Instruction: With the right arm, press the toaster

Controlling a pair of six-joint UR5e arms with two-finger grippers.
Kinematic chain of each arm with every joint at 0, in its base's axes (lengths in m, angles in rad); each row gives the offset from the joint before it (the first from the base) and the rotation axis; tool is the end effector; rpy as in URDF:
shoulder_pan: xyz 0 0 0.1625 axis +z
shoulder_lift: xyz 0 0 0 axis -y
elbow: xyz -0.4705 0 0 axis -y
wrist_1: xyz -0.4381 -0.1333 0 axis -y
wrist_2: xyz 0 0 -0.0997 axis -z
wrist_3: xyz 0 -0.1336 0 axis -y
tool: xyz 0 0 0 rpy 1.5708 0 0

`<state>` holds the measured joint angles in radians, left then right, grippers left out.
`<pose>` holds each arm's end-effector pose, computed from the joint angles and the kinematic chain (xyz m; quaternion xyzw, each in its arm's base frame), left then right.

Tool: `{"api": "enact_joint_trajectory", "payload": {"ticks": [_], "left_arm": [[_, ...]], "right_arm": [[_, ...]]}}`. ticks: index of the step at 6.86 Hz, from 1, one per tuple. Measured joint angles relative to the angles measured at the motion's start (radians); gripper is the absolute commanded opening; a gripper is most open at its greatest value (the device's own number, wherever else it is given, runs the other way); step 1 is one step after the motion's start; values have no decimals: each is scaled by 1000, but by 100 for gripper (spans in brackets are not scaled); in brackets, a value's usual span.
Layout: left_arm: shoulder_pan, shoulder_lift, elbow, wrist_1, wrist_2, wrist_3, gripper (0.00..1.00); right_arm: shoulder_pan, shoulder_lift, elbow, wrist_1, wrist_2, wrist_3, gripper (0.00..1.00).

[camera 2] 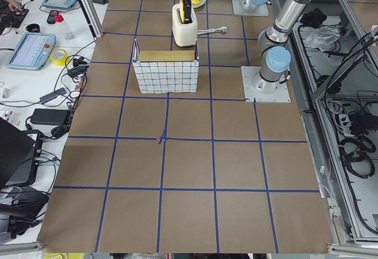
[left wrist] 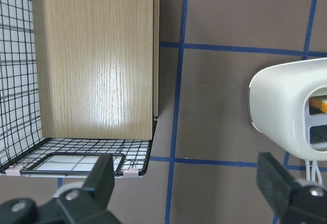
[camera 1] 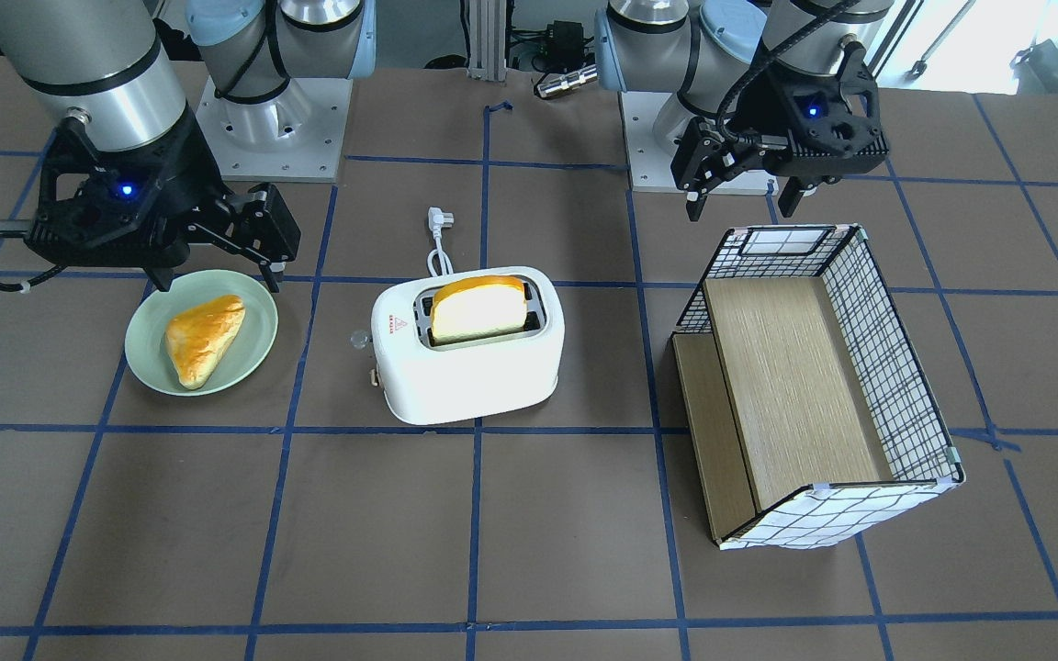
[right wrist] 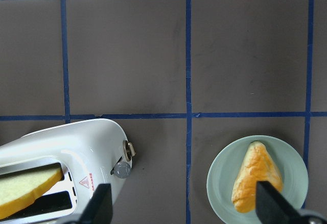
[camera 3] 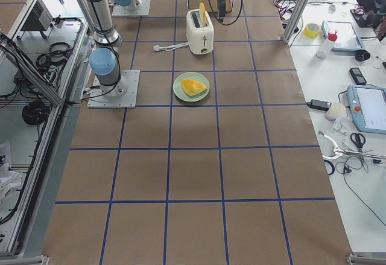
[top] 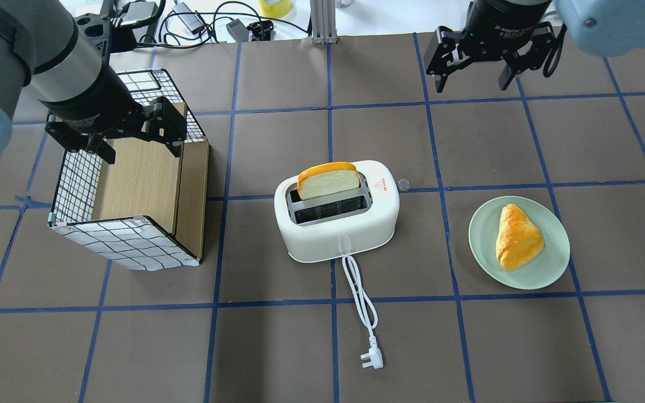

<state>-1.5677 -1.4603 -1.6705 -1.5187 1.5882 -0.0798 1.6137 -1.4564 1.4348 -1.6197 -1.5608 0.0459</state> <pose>-0.1294 -0.4945 0.5078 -0.0417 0.9986 -0.0318 0.0075 0.1603 -0.5942 0.5131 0.0013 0.9994 -0.0350 0.0066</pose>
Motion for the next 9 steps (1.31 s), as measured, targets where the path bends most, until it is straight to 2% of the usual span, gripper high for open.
{"api": "enact_joint_trajectory", "payload": {"ticks": [5,6,7,8,9], "left_arm": [[0,0,0,0,0,0,100],[0,0,0,0,0,0,100],[0,0,0,0,0,0,100],[0,0,0,0,0,0,100],[0,0,0,0,1,0,100]], "right_arm": [[0,-1,9,-2,2,-5,98],[0,-1,9,1,7,-3,82],[0,0,9,4,25,1,36],[1,0,9,21,51,6,1],[0,0,10,67,92,9,0]]}}
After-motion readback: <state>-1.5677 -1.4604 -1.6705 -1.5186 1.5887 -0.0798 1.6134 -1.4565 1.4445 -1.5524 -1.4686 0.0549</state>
